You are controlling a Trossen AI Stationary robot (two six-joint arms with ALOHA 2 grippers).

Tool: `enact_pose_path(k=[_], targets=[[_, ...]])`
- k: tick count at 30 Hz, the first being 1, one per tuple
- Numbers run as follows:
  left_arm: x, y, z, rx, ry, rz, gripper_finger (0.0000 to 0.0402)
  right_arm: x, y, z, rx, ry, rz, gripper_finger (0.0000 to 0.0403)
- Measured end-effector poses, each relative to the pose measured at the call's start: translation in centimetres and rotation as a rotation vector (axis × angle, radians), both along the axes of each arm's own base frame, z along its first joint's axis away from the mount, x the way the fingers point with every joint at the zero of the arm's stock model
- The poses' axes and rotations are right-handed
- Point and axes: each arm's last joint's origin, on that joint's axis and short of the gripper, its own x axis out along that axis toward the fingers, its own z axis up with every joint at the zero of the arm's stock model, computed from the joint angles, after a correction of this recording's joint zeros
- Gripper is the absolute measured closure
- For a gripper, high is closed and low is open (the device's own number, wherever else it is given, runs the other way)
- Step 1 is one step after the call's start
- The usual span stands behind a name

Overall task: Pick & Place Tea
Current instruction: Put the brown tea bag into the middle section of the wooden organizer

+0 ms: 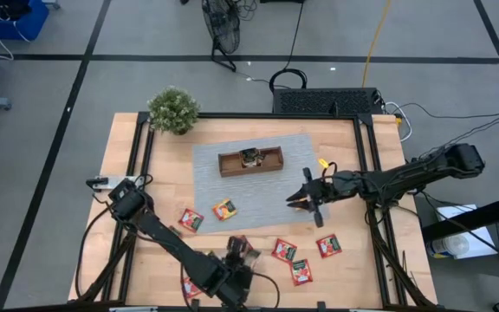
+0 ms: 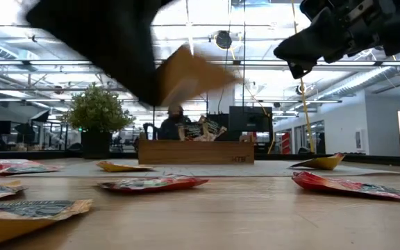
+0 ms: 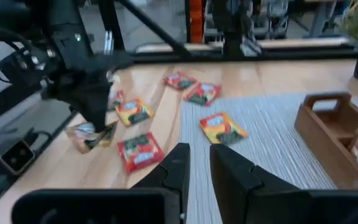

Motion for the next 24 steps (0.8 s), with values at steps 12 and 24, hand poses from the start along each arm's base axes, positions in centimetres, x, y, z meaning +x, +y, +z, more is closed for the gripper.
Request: enact_pose_path(k=[12, 24], targets=[[1.9, 3.4, 2.1, 0.601, -0.166, -0.004, 0.0397, 2.7, -1.2, -3.7, 0.091, -0.099, -0.131, 0.0338], [3.4, 6.6, 2.2, 0.677, -0.117, 0.045, 0.0397, 3.6, -1.6, -4.0, 0.277, -0.182, 0.016, 0.0221]])
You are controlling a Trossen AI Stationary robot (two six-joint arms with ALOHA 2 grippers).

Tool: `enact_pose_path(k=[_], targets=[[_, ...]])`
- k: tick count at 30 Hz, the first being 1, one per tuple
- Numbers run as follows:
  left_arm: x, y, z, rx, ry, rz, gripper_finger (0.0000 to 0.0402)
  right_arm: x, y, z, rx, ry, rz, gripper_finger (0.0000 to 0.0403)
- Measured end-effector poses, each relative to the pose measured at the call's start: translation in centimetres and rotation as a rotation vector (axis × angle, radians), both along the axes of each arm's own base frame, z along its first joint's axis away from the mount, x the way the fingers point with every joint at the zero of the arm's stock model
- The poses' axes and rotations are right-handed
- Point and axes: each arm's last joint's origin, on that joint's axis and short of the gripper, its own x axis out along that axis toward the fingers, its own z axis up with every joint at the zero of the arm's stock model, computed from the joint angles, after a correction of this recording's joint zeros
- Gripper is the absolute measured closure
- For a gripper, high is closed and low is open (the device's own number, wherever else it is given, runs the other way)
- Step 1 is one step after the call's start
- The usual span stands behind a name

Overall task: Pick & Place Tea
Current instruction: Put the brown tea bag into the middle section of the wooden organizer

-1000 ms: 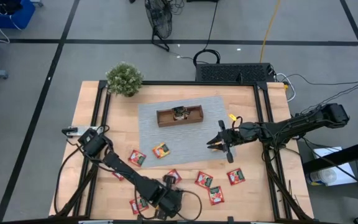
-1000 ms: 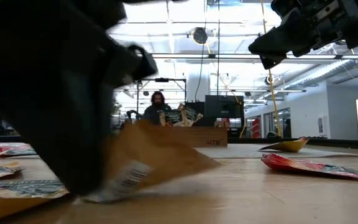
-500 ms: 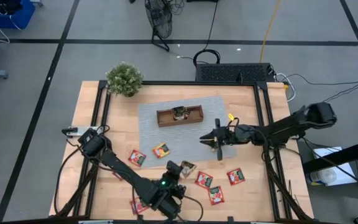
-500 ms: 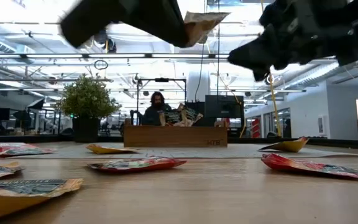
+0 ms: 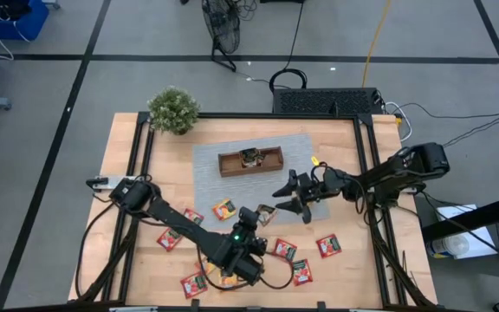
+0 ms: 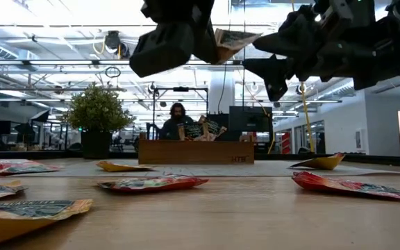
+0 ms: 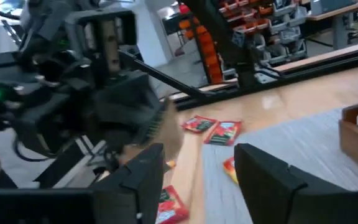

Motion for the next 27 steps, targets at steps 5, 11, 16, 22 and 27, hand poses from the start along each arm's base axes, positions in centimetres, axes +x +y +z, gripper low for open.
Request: enact_pose_path(k=[5, 11, 16, 22, 27], targets=[[0.2, 0.7, 0.0, 0.003, 0.006, 0.017, 0.0396, -0.1, 0.7, 0.1, -0.001, -0.006, 0.027, 0.0212], [-0.2, 1.3, -0.1, 0.03, 0.029, 0.05, 0.0396, -0.2, 1.0, 0.5, -0.003, -0.045, 0.041, 0.0219], [-0.5, 1.5, -0.1, 0.036, 0.019, 0.075, 0.0398, -0.2, 1.1, 0.8, -0.002, -0.076, 0.043, 0.0216], [-0.3, 1.6, -0.1, 0.039, 0.021, 0.068, 0.0398, -0.1, 0.9, 0.5, -0.038, -0.06, -0.029, 0.0219], [-0.1, 1.9, -0.1, 0.041, 0.024, 0.074, 0.0396, 0.1, 0.7, 0.6, -0.05, -0.053, -0.047, 0.0218]])
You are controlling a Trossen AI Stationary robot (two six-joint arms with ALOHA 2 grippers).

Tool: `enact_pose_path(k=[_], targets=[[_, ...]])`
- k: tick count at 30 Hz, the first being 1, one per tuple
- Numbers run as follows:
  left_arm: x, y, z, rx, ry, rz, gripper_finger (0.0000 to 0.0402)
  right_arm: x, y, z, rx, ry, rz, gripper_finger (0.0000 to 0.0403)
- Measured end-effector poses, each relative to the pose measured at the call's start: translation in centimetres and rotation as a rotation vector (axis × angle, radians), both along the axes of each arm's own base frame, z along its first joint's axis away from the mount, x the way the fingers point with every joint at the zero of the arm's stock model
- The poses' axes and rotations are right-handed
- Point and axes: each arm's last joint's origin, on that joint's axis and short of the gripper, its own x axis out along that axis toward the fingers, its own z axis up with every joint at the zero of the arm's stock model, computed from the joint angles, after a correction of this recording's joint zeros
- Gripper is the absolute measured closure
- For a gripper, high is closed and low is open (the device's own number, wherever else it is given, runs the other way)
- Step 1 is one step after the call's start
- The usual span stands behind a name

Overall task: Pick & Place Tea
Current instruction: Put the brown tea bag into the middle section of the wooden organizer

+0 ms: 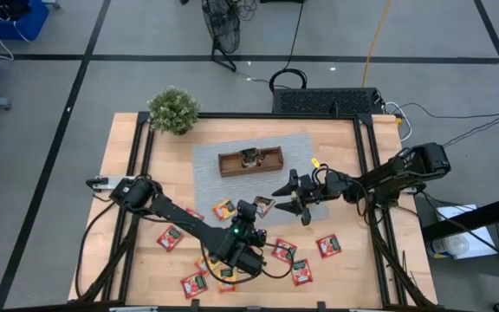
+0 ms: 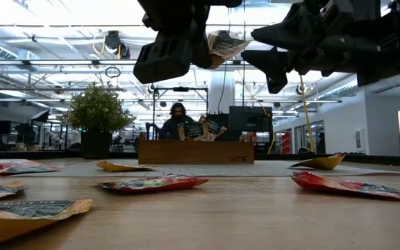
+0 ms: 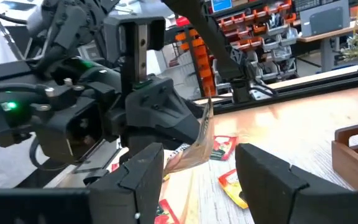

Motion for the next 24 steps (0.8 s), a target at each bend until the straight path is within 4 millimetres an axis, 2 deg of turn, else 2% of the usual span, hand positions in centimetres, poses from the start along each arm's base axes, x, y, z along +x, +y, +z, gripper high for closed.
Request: enact_pose_path(k=[7, 14, 19, 24], targets=[[0.3, 0.6, 0.0, 0.007, 0.013, 0.006, 0.0396, 0.8, 0.0, 0.4, -0.002, 0.023, -0.001, 0.0217], [0.4, 0.7, 0.0, -0.002, 0.013, 0.009, 0.0395, 1.1, 0.1, 0.6, 0.001, 0.03, 0.0, 0.0233], [0.4, 0.7, 0.0, -0.003, 0.011, 0.009, 0.0392, 1.1, -0.2, 0.4, 0.021, 0.055, -0.009, 0.0259], [0.5, 0.7, 0.0, -0.01, 0.002, 0.009, 0.0397, 1.2, -0.5, 0.4, 0.03, 0.057, -0.02, 0.0304]])
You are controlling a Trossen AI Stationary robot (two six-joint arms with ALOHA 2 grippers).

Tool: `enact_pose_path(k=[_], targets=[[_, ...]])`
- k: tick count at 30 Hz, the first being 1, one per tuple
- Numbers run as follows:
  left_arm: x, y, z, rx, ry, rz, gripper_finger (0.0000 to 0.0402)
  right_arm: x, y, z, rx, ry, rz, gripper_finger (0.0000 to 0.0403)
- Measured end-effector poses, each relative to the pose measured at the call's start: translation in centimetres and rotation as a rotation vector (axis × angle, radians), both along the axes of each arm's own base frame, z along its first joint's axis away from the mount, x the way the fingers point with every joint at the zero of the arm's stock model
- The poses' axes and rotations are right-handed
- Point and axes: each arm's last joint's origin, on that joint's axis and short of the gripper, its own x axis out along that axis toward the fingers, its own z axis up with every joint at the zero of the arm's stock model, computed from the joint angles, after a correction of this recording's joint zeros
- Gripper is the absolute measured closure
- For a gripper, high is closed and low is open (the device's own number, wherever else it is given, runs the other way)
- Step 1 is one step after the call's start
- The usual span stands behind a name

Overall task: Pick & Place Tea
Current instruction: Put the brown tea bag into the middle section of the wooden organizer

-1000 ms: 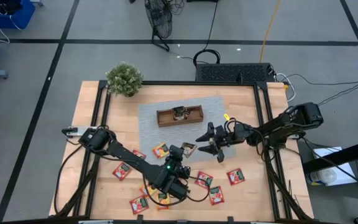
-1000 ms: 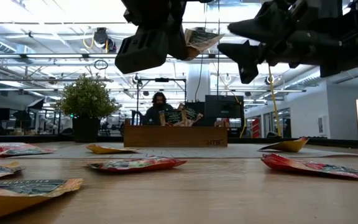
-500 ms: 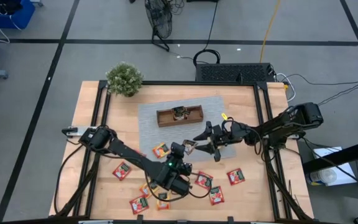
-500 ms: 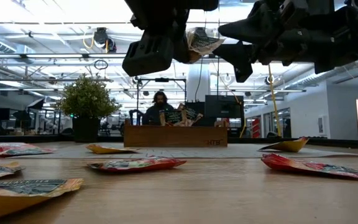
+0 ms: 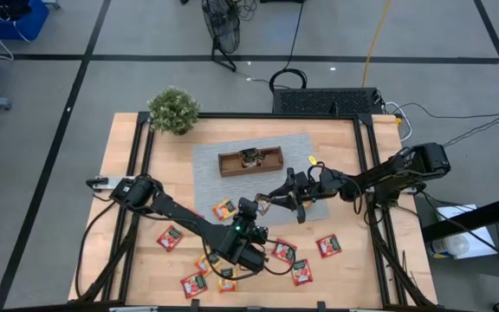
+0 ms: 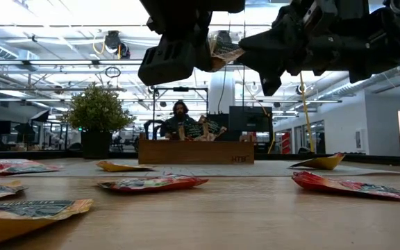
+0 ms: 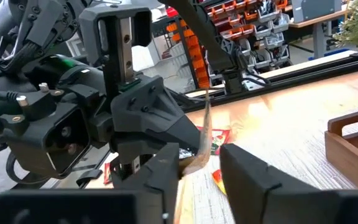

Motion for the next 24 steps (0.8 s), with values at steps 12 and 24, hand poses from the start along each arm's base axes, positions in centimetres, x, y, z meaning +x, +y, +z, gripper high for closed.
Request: enact_pose_path(k=[12, 24], targets=[[0.5, -0.2, 0.0, -0.174, -0.148, 0.065, 0.0384, 0.0, -0.4, -0.1, -0.103, 0.0, -0.053, 0.0402], [-3.6, -2.3, 5.1, -0.306, -0.313, 0.011, 0.0305, 0.6, -4.0, 0.7, -0.307, -0.002, -0.376, 0.0402]])
